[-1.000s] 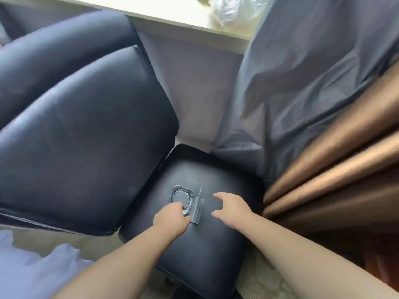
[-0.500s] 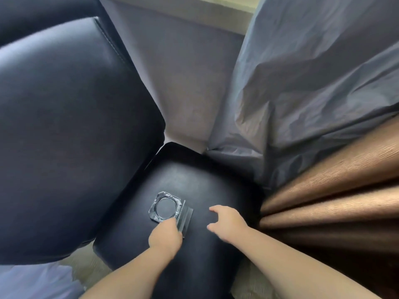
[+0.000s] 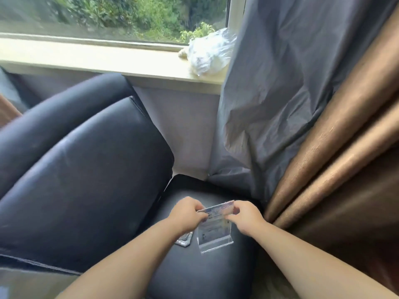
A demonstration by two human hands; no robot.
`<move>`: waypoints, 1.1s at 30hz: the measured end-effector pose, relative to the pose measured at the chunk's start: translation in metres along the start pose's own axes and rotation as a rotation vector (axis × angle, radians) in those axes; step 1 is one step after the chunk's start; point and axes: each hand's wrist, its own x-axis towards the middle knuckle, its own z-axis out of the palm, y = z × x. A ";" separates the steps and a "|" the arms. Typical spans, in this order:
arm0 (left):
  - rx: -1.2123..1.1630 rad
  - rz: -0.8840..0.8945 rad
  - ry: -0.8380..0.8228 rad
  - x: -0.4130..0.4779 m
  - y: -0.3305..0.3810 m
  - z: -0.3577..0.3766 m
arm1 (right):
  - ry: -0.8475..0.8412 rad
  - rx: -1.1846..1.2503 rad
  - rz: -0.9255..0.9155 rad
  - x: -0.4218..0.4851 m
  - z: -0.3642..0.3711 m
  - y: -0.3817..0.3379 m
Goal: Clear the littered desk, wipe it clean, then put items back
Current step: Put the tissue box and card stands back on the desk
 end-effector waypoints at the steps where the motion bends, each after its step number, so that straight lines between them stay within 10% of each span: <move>1: -0.098 0.011 0.025 -0.009 0.006 -0.008 | 0.020 0.050 -0.009 -0.011 -0.005 -0.004; 10: -0.794 0.083 0.143 -0.065 0.066 -0.044 | 0.381 0.588 -0.072 -0.101 -0.065 -0.038; 24: -0.759 0.269 -0.014 -0.116 0.202 0.042 | 0.791 0.683 0.103 -0.225 -0.137 0.059; 33: -0.508 0.539 -0.687 -0.183 0.335 0.203 | 1.132 0.304 0.228 -0.316 -0.198 0.164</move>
